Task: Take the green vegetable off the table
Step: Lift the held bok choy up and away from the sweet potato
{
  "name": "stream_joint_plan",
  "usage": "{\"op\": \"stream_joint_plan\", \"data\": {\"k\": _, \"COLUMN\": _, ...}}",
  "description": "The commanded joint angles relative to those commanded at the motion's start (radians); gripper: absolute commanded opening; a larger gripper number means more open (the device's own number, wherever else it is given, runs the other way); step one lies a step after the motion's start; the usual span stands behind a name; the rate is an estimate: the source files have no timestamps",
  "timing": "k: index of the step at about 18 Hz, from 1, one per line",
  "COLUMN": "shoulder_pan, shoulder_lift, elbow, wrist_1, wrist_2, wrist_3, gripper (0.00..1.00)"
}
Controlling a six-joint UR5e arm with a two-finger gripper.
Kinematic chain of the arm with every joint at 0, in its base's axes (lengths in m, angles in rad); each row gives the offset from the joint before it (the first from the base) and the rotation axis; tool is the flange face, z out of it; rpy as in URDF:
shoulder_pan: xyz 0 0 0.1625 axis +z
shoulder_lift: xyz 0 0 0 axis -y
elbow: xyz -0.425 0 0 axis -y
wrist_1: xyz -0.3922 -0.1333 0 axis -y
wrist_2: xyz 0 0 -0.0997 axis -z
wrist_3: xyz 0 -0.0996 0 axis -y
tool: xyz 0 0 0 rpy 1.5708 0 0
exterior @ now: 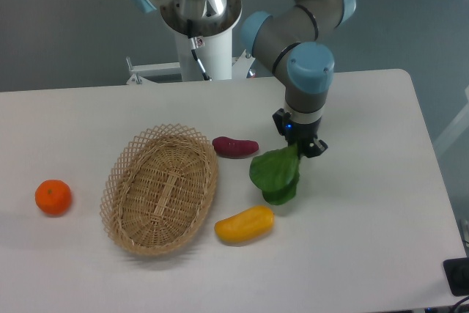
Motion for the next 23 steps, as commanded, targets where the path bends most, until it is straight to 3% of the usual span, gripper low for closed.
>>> {"op": "stream_joint_plan", "data": {"k": 5, "shoulder_pan": 0.000, "shoulder_lift": -0.043, "elbow": 0.124, "wrist_1": -0.034, "wrist_2": -0.008, "wrist_3": 0.002, "gripper": 0.19}}
{"op": "stream_joint_plan", "data": {"k": 13, "shoulder_pan": -0.002, "shoulder_lift": -0.146, "elbow": 0.350, "wrist_1": -0.215, "wrist_2": -0.017, "wrist_3": 0.003, "gripper": 0.19}}
{"op": "stream_joint_plan", "data": {"k": 23, "shoulder_pan": 0.003, "shoulder_lift": -0.202, "elbow": 0.428, "wrist_1": -0.230, "wrist_2": -0.025, "wrist_3": 0.014, "gripper": 0.19}}
